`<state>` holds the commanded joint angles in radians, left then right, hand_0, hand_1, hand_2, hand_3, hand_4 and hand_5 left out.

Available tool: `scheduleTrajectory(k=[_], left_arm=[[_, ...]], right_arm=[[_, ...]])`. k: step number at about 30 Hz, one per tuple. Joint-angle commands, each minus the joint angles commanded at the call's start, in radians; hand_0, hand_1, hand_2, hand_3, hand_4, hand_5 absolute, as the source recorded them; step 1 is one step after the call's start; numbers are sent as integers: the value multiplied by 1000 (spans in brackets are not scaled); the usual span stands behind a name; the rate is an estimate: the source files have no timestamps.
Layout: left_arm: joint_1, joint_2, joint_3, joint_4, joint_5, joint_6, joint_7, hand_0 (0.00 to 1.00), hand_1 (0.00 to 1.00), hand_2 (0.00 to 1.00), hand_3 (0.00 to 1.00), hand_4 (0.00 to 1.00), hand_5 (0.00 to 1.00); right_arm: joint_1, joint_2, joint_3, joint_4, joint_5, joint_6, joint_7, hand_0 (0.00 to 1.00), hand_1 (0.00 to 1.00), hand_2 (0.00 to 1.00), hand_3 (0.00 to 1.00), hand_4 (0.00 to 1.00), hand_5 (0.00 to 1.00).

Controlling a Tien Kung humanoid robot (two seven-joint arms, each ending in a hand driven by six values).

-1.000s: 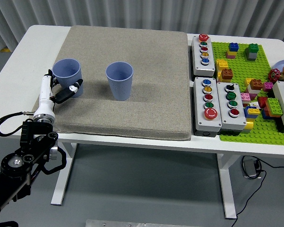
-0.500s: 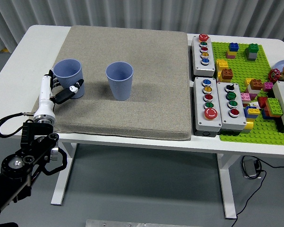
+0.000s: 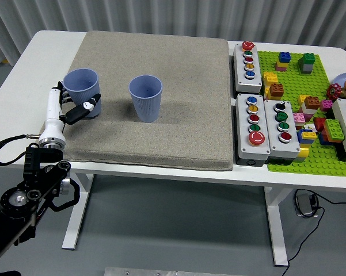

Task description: Pick cup pour cup place

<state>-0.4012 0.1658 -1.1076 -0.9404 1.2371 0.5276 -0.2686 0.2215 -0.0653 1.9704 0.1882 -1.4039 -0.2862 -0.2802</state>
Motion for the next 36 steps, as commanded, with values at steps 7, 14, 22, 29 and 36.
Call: scheduleTrajectory(k=[7, 14, 22, 29, 36], left_arm=[[-6, 27, -12, -48, 115, 2, 49, 546, 576, 645, 661, 827, 201], [-24, 50, -10, -86, 311, -12, 136, 526, 564, 646, 663, 804, 166], [-57, 77, 12, -146, 502, -33, 201, 523, 564, 647, 663, 788, 148], [-75, 99, 26, -183, 640, -44, 232, 522, 564, 647, 662, 785, 140], [-89, 119, 45, -211, 788, -52, 260, 524, 564, 642, 662, 777, 138]], right_arm=[[-1, -2, 0, 0, 2, 0, 2, 673, 599, 561, 574, 2, 56], [-1, -3, -1, -1, 5, -1, 4, 673, 598, 561, 574, 2, 55], [1, -4, -5, 0, 12, -3, 4, 673, 598, 561, 574, 2, 54], [-1, -5, -8, 0, 14, -5, 3, 673, 598, 561, 574, 2, 55], [-6, -5, -9, 1, 14, -6, 1, 673, 598, 560, 574, 2, 53]])
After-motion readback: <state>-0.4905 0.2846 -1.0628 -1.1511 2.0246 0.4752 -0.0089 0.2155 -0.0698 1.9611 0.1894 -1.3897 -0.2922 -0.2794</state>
